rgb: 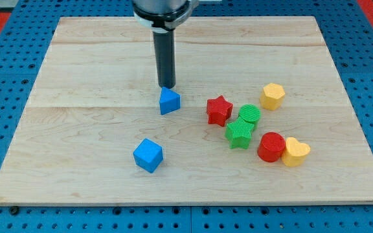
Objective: Move the blue triangle to the bottom center of the board
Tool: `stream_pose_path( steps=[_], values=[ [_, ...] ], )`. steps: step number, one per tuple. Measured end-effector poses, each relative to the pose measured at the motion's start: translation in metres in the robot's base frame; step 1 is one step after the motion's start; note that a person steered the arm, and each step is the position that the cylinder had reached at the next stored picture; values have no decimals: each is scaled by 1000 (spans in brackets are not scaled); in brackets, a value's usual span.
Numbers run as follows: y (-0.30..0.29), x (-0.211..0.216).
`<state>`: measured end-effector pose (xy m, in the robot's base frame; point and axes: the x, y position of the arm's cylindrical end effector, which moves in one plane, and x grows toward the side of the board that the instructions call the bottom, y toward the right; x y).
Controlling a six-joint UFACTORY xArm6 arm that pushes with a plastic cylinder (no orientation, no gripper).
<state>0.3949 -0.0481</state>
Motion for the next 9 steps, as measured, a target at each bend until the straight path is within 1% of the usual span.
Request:
stream_pose_path(
  steps=[2,3,4,5,6,8,9],
  values=[
    [-2,81],
    [-7,92],
    [13,81],
    [86,81],
    [91,81],
    [61,121],
    [64,119]
  ],
)
